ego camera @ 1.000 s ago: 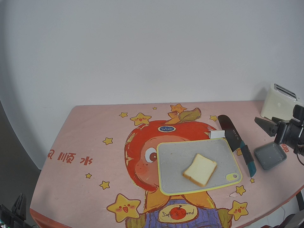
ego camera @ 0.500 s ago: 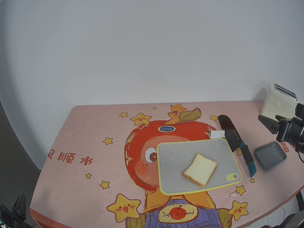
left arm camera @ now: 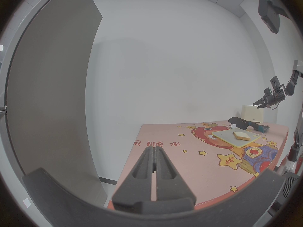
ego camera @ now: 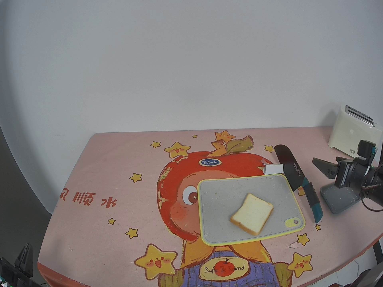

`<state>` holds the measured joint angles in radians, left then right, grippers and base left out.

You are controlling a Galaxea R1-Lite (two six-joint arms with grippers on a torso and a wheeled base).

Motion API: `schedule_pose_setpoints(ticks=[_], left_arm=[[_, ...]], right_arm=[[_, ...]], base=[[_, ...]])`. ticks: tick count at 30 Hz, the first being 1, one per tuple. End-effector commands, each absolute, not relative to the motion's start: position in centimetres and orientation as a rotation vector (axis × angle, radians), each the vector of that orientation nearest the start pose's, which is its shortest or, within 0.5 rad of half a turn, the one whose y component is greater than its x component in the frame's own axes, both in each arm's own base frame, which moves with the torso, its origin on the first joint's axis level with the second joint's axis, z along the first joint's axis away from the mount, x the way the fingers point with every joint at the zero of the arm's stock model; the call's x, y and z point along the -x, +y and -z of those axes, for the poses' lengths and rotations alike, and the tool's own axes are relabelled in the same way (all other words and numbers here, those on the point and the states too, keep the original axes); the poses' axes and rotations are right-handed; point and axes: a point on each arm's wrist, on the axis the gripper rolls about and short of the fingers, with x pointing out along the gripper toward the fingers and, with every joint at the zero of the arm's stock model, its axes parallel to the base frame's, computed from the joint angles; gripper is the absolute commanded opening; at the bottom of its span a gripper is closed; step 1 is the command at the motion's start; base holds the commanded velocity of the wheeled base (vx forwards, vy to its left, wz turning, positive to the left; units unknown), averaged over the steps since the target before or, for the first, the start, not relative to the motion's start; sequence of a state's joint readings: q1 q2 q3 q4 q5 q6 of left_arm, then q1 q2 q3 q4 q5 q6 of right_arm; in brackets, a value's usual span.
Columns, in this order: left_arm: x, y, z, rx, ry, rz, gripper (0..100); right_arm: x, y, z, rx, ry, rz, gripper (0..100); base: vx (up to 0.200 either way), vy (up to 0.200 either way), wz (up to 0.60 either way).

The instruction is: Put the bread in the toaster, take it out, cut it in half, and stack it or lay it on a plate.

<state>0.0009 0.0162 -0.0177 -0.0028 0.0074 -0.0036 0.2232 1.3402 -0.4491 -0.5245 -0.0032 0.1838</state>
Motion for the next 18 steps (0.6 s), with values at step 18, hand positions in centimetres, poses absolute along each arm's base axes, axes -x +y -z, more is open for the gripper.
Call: schedule_pose_setpoints(ticks=[18], left_arm=[[2.2,0.0,-7.6,0.003,0.003,-0.009,0]], right_arm=[[-21.1,4.6,-11.7,-0.110,0.572,-0.153,100]], base=[[0.000,0.000,0.00]])
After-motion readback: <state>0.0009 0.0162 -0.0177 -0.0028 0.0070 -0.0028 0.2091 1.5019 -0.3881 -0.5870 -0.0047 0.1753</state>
